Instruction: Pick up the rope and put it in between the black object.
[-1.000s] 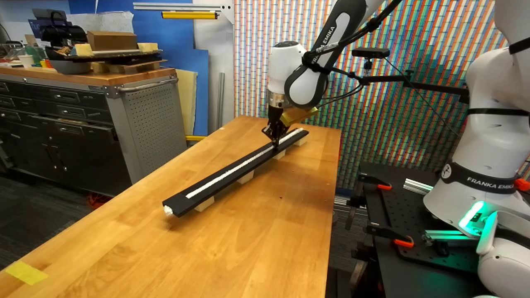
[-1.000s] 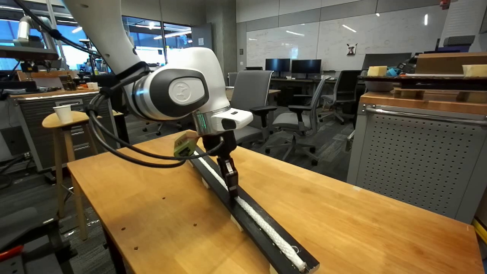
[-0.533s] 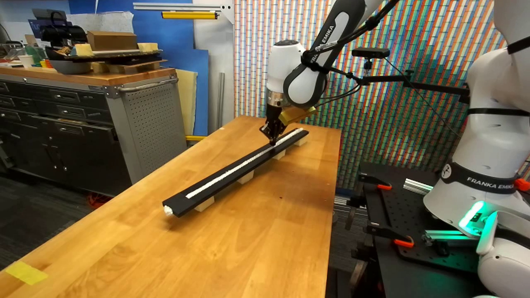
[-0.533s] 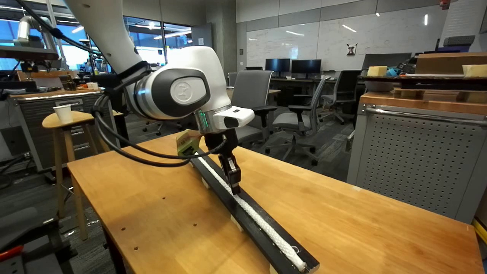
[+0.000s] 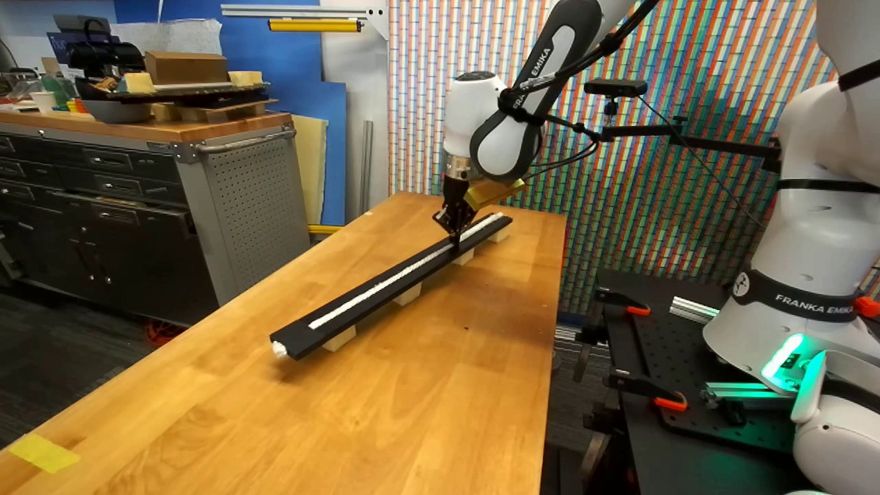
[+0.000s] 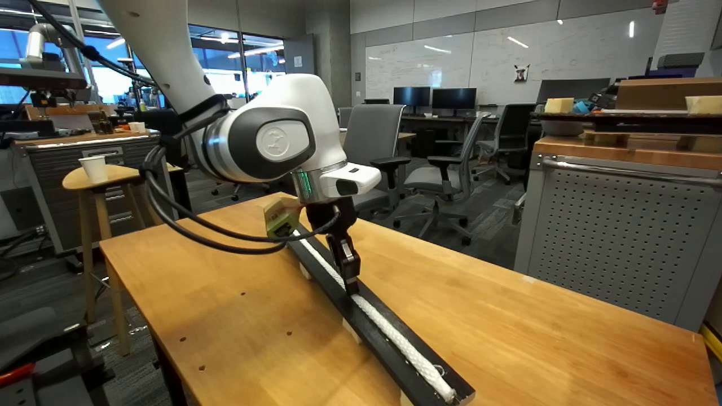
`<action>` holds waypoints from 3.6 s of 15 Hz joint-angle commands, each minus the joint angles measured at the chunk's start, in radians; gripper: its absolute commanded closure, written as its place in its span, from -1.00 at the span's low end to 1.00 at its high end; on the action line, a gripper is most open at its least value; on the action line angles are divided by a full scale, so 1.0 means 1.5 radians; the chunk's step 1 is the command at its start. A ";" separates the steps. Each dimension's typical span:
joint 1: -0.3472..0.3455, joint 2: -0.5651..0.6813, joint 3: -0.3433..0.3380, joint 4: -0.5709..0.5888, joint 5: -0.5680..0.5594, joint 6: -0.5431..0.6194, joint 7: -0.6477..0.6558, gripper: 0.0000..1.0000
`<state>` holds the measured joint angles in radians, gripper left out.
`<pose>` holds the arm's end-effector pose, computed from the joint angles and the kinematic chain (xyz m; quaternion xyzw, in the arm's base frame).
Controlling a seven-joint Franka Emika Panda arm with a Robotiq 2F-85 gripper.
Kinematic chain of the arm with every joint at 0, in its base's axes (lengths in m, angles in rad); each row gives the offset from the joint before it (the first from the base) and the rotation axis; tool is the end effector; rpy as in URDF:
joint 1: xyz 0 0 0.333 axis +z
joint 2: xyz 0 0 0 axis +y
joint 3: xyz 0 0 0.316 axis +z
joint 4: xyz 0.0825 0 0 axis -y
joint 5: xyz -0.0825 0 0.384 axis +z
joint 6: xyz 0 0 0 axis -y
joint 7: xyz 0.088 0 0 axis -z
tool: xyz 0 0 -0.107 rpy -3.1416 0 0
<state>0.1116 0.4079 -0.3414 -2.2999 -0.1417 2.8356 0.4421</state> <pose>0.5274 -0.1205 0.1932 0.9619 -0.2475 0.0802 0.0835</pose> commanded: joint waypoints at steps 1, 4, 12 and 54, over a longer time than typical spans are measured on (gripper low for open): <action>-0.030 0.026 0.020 0.027 0.020 -0.002 -0.027 1.00; -0.042 0.034 0.022 0.036 0.027 -0.005 -0.031 1.00; -0.074 0.032 0.013 0.030 0.041 0.001 -0.039 1.00; -0.137 0.002 0.010 0.059 0.079 -0.023 -0.048 1.00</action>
<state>-0.1051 0.4352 -0.3241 -2.2037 -0.0288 2.8332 0.4023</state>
